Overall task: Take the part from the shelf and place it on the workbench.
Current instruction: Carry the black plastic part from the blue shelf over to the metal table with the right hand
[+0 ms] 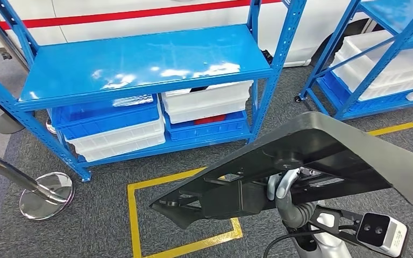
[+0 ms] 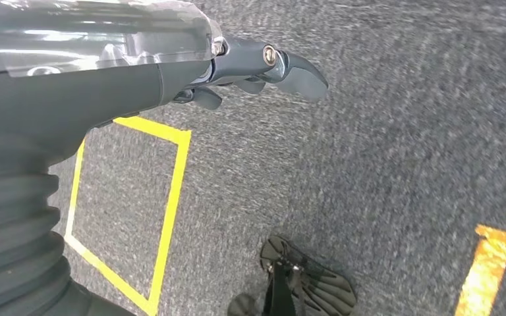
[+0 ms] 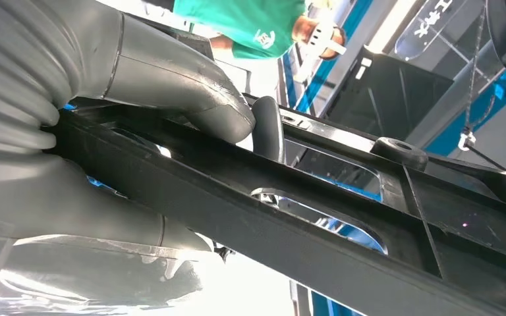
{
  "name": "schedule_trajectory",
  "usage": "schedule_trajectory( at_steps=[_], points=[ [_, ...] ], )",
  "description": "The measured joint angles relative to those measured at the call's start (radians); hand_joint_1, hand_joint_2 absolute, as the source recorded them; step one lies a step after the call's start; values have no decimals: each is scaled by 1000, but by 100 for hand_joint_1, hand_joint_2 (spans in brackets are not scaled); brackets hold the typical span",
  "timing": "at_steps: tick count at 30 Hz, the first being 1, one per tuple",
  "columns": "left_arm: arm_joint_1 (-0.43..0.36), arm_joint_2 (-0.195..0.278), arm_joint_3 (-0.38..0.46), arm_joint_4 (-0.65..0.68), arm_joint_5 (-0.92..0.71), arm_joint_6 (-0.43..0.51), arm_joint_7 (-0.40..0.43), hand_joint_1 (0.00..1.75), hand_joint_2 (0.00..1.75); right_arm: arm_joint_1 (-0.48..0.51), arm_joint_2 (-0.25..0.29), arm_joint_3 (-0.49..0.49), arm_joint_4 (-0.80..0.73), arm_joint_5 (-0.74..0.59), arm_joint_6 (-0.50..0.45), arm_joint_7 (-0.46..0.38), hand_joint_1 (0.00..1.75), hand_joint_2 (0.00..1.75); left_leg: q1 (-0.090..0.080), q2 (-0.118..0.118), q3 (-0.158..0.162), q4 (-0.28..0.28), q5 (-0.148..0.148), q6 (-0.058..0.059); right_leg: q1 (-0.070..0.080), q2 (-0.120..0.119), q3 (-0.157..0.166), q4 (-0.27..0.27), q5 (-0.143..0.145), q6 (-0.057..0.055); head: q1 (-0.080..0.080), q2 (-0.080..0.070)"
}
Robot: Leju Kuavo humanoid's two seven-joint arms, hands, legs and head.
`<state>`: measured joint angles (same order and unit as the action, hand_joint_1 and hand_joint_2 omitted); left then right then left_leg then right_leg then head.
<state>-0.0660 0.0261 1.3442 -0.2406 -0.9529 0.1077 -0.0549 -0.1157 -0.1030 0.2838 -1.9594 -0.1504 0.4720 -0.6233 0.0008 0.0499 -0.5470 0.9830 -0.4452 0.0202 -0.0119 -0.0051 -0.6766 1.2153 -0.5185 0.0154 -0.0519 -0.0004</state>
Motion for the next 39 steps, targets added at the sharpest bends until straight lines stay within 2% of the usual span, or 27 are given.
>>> schedule_trajectory(
  at_steps=[2,3,4,6,8,10,12,13,14,15,17,19,20,21,22,23,24,26,27,28,29,30,31,33,35,37,39],
  points=[
    [-2,0,1,0,0,-1,0,0,175,0,0,-1,-3,1,0,0,175,175,-3,16,0,7,-6,-5,6,-38,74,-143,50,-11,0,0],
    [-3,-1,2,0,0,0,0,0,175,0,0,-1,-4,1,-1,0,175,175,-5,23,0,10,-8,-9,10,-50,95,-185,61,-17,0,0],
    [-4,-1,2,0,0,3,0,0,175,0,0,-1,-6,3,-3,0,175,175,-7,30,1,11,-10,-14,13,-56,102,-202,62,-23,0,0],
    [-5,-2,2,0,-4,20,2,0,175,2,0,-1,-9,13,-14,0,175,175,-7,42,2,12,-13,-24,14,-36,99,-204,67,-32,0,0],
    [-6,-5,2,0,-9,37,7,0,175,4,0,-1,-12,22,-29,0,175,175,-3,19,-6,40,-36,-36,9,-17,99,-209,74,-42,0,0],
    [-4,-7,2,0,-12,40,12,0,175,5,0,-1,-14,25,-41,0,175,175,3,-24,-49,143,-99,-47,5,0,99,-212,78,-49,0,0],
    [-1,-10,2,1,-16,35,19,0,175,6,0,1,-15,25,-50,0,175,175,7,-38,-110,279,-156,-53,5,21,97,-211,80,-51,0,0],
    [0,-13,2,1,-20,30,22,0,175,7,0,4,-15,26,-54,0,175,175,8,-40,-126,313,-160,-54,6,32,98,-211,80,-51,0,0],
    [0,-16,2,2,-24,25,26,0,175,8,0,8,-16,28,-58,0,175,175,9,-41,-123,304,-143,-54,5,45,99,-210,80,-51,0,0],
    [0,-19,1,2,-29,20,30,0,175,9,0,14,-19,31,-63,0,175,175,11,-44,-100,255,-108,-53,5,57,100,-209,80,-49,0,0],
    [-2,-26,0,4,-38,12,39,0,175,9,1,28,-30,37,-71,1,175,175,17,-85,-33,105,-38,-49,5,82,100,-206,80,-43,0,0],
    [-4,-35,-1,5,-43,11,46,0,175,10,1,43,-38,39,-74,2,175,175,19,-123,1,25,-16,-44,3,104,91,-203,84,-30,0,0],
    [-5,-39,-1,6,-44,12,49,0,175,10,1,50,-39,39,-75,3,175,175,17,-125,2,20,-18,-40,2,115,86,-203,88,-23,0,0],
    [-7,-43,-1,6,-45,13,50,0,175,12,0,56,-40,39,-77,3,175,175,16,-115,2,18,-16,-34,0,126,82,-205,91,-15,0,0],
    [-9,-49,-1,7,-44,11,48,0,175,14,0,61,-40,39,-79,3,175,175,17,-104,2,14,-12,-26,-1,125,78,-202,90,-9,0,0],
    [-11,-54,-1,7,-42,9,43,0,175,17,0,66,-40,36,-79,3,175,175,17,-91,3,8,-8,-17,0,108,70,-188,79,-4,0,0],
    [-13,-59,-1,8,-38,7,38,0,175,21,0,71,-38,30,-74,3,175,175,18,-78,3,3,-4,-10,2,82,53,-154,56,-1,0,0],
    [-11,-66,0,8,-25,11,28,0,175,32,0,80,-31,9,-47,1,175,175,14,-52,0,1,-2,-1,2,28,-4,-31,-13,3,0,0],
    [-9,-68,1,8,-16,18,24,0,175,41,1,82,-27,-4,-22,1,175,175,11,-39,-2,2,-2,0,1,18,-34,33,-40,5,0,0],
    [-7,-70,3,8,-9,27,19,0,175,53,2,79,-23,-13,12,1,175,175,9,-26,-4,4,-3,0,0,13,-50,72,-50,6,0,0],
    [-6,-70,5,8,-4,36,13,0,175,66,5,71,-21,-18,54,0,175,175,7,-14,-5,5,-4,0,-1,10,-47,73,-41,6,0,0],
    [-6,-71,6,8,-2,42,7,0,175,79,12,58,-20,-20,102,0,175,175,6,-2,-5,6,-5,0,-1,5,-21,32,-15,5,0,0],
    [-5,-70,7,8,-4,44,1,0,175,90,20,42,-22,-19,142,0,175,175,5,8,-3,7,-7,-1,0,-9,22,-41,18,2,0,0],
    [-4,-62,8,8,-9,39,-12,0,175,104,38,12,-31,-14,185,0,175,175,0,25,1,9,-10,-8,7,-47,92,-167,54,-12,0,0],
    [-2,-50,8,8,-10,27,-23,0,175,115,49,-9,-47,-11,190,0,175,175,-2,41,5,10,-13,-19,15,-59,107,-201,55,-24,0,0],
    [-2,-39,8,6,-9,18,-29,0,175,128,57,-22,-62,-11,189,0,175,175,0,55,8,11,-16,-31,13,-36,105,-207,62,-34,0,0],
    [-1,-29,8,6,-7,16,-31,0,175,134,65,-32,-73,-12,188,0,175,175,3,27,-5,49,-48,-42,6,-16,105,-213,70,-46,0,0]
  ],
)
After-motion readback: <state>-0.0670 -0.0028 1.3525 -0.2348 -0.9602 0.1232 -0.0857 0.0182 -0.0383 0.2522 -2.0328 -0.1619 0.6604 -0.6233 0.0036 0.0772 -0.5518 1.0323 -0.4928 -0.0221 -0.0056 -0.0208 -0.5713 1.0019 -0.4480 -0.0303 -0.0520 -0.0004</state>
